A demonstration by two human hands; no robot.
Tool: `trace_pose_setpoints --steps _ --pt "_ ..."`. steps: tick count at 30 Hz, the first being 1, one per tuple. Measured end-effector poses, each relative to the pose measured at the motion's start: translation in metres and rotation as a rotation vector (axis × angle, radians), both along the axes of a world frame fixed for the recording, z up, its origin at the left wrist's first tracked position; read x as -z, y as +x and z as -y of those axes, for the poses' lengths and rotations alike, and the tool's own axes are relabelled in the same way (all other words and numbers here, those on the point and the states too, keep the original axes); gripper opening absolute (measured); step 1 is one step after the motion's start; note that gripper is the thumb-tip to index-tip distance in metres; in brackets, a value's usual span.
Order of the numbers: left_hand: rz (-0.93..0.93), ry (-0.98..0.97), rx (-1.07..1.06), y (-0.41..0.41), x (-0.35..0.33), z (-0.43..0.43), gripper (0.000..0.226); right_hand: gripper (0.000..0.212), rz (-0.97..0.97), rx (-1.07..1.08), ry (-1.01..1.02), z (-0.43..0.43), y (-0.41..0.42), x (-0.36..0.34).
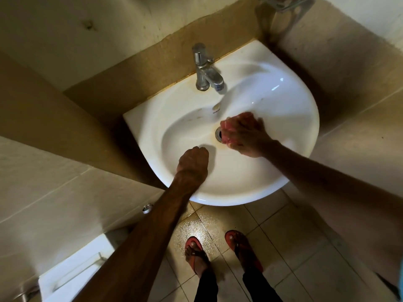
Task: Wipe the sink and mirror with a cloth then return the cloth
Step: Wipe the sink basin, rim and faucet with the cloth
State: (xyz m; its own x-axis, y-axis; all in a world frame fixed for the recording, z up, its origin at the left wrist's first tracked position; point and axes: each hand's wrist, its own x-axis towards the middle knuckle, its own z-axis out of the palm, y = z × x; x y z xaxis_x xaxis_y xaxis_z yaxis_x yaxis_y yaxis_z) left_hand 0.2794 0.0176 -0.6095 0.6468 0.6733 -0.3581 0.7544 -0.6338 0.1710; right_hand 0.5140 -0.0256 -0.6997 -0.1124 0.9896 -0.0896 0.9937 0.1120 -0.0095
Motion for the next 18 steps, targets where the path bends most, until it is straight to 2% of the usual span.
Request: trace_pose_setpoints --steps 2,3,5,7,10,13,15,18 --pt "-0.012 0.021 0.019 -0.006 0.019 -0.002 0.043 0.065 -0.054 0.215 -0.068 0.0 -0.004 0.006" --pt "0.025 0.01 0.017 -0.01 0.038 -0.006 0.044 0.06 -0.087 0.221 -0.066 0.002 -0.015 0.005" --pt "0.063 0.042 0.031 -0.012 0.031 0.001 0.032 0.046 -0.241 0.137 0.115 0.003 -0.043 0.0" --pt "0.122 -0.02 -0.022 -0.005 0.005 0.004 0.027 0.037 -0.355 0.166 0.28 -0.001 -0.069 0.005" --pt "0.1 -0.048 -0.258 -0.003 -0.006 0.0 0.031 0.055 -0.453 0.026 0.069 -0.002 -0.112 0.008" --pt "0.109 0.061 -0.309 -0.01 -0.009 -0.001 0.029 0.068 -0.443 -0.022 0.008 -0.003 -0.106 0.003" --pt "0.106 0.048 -0.271 -0.015 -0.005 0.001 0.028 0.062 -0.422 -0.027 0.086 -0.007 -0.084 -0.011" --pt "0.015 -0.022 -0.2 -0.014 0.0 0.004 0.031 0.056 -0.301 0.11 -0.036 0.0 -0.048 -0.027"
